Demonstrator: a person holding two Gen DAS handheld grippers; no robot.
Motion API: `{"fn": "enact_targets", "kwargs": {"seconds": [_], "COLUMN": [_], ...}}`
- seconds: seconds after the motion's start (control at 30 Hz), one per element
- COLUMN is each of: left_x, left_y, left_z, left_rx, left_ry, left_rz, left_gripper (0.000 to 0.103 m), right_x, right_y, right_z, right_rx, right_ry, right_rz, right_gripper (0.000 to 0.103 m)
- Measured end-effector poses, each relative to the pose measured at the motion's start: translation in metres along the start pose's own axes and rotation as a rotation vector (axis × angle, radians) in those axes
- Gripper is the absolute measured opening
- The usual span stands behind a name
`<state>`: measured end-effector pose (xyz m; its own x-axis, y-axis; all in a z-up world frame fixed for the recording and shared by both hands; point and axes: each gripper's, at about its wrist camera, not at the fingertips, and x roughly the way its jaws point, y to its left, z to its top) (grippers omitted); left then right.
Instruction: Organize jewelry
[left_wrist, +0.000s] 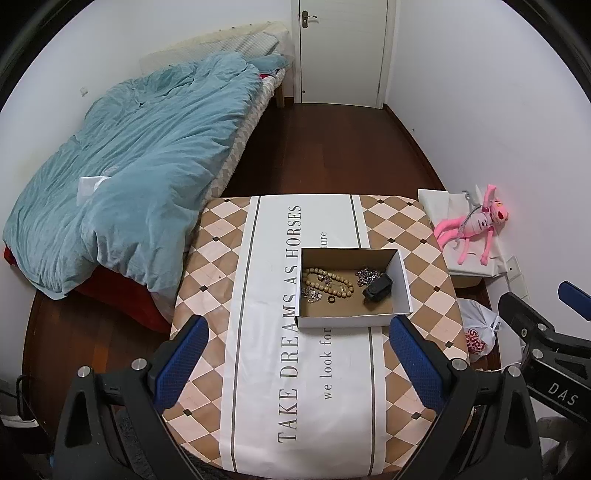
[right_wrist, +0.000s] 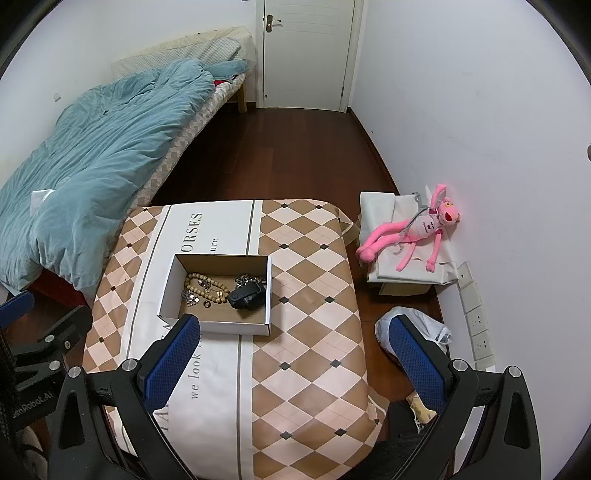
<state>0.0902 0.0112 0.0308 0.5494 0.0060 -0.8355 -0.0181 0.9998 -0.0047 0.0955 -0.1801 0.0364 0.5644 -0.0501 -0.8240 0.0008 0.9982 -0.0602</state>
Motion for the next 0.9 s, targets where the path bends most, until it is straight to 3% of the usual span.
{"fn": "enact_targets", "kwargs": {"seconds": [0.9], "left_x": [-0.0024], "left_y": [0.0021], "left_z": [-0.0010], "left_rx": [-0.012], "left_ry": [0.001], "left_rz": [0.008], "left_gripper": [0.100], "right_x": [-0.0029], "right_y": [-0.0005], "right_z": [-0.0037], "right_rx": [-0.005], "right_ry": [0.010], "right_rz": [0.006], "right_gripper": [0.103]}}
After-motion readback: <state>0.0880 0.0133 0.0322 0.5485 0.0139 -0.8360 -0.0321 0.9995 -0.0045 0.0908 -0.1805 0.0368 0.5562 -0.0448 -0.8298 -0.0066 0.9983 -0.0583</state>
